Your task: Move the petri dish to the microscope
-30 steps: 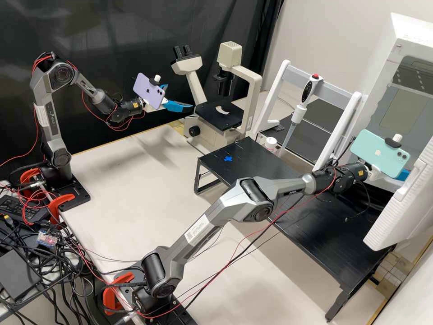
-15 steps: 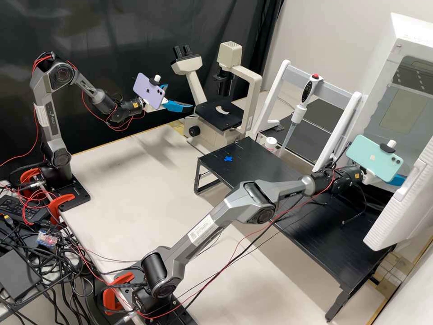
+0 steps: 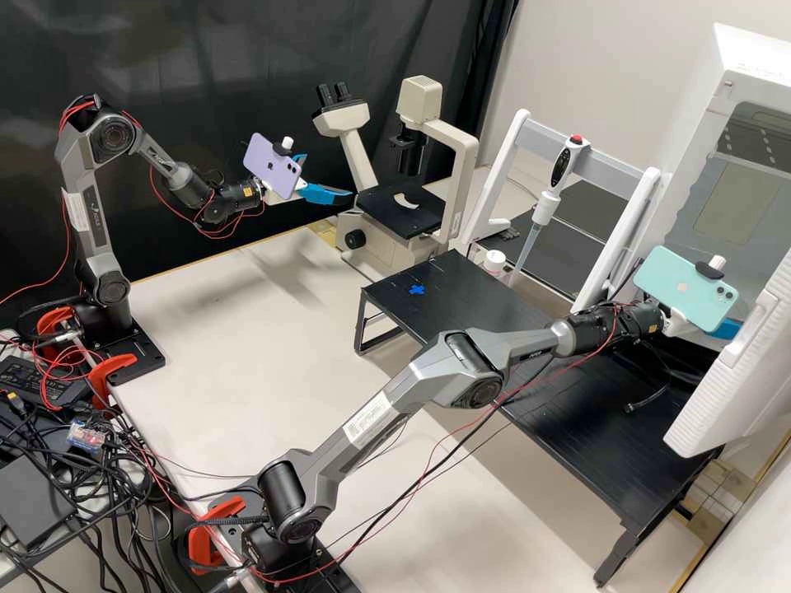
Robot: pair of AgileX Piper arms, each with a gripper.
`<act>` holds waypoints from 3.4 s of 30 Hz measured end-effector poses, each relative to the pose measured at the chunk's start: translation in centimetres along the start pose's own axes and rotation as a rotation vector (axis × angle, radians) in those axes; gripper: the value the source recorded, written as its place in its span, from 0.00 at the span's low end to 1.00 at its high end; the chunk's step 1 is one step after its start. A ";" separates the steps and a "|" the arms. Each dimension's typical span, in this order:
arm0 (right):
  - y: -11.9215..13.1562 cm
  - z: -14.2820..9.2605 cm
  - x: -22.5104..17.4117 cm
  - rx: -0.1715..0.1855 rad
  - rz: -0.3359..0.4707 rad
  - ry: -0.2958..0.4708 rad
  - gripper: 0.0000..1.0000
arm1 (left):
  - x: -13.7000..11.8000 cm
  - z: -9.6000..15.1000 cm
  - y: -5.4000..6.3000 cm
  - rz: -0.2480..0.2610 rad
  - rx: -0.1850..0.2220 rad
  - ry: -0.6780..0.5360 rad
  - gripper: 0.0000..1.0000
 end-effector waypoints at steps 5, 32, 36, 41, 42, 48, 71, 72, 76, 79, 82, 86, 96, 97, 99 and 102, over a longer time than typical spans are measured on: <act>0.0 0.0 0.0 0.011 -0.022 -0.003 0.00 | 0.0 0.0 0.0 0.000 0.000 0.000 1.00; 0.4 0.3 0.0 0.006 -0.036 -0.004 0.00 | 0.0 0.0 0.0 0.000 0.000 0.000 1.00; 0.0 0.8 0.0 0.001 -0.050 -0.015 0.00 | 0.0 0.0 0.0 0.000 0.000 0.000 1.00; -0.3 1.1 -0.1 -0.004 -0.056 -0.024 0.00 | 0.0 0.0 0.0 0.000 0.000 0.000 1.00; -0.2 1.3 -0.2 -0.004 -0.057 -0.028 0.00 | 0.0 0.0 0.0 0.000 0.000 0.000 1.00; 0.1 1.6 -0.9 0.006 -0.067 -0.044 0.00 | 0.0 0.0 0.0 0.000 0.000 0.000 1.00; 2.3 1.5 -8.9 0.002 -0.208 -0.037 0.00 | 0.0 0.0 0.0 0.000 0.000 0.000 1.00; 2.4 1.5 -9.2 -0.001 -0.212 -0.036 0.00 | 0.0 0.0 0.0 0.000 0.000 0.000 1.00; 2.7 1.8 -11.2 0.024 -0.242 -0.031 0.00 | 0.0 0.0 0.0 0.000 0.000 0.000 1.00; 3.0 2.0 -12.9 0.032 -0.262 -0.025 0.00 | 0.0 0.0 0.0 0.000 0.000 0.000 1.00; 3.1 2.7 -14.9 0.037 -0.276 -0.046 0.00 | 0.0 0.0 0.0 0.000 0.000 0.000 1.00; 2.9 3.7 -17.9 -0.003 -0.304 -0.084 0.00 | 0.0 0.0 0.0 0.000 0.000 0.000 1.00; 2.4 1.8 -26.4 -0.002 -0.353 0.017 0.00 | 0.0 0.0 0.0 0.000 0.000 0.000 1.00; 2.1 1.6 -27.0 -0.001 -0.363 0.035 0.00 | 0.0 0.0 0.0 0.000 0.000 0.000 1.00; 1.9 1.2 -28.4 -0.003 -0.373 0.072 0.00 | 0.0 0.0 0.0 0.000 0.000 0.000 1.00; 1.8 0.6 -30.2 -0.003 -0.377 0.112 0.00 | 0.0 0.0 0.0 0.000 0.000 0.000 1.00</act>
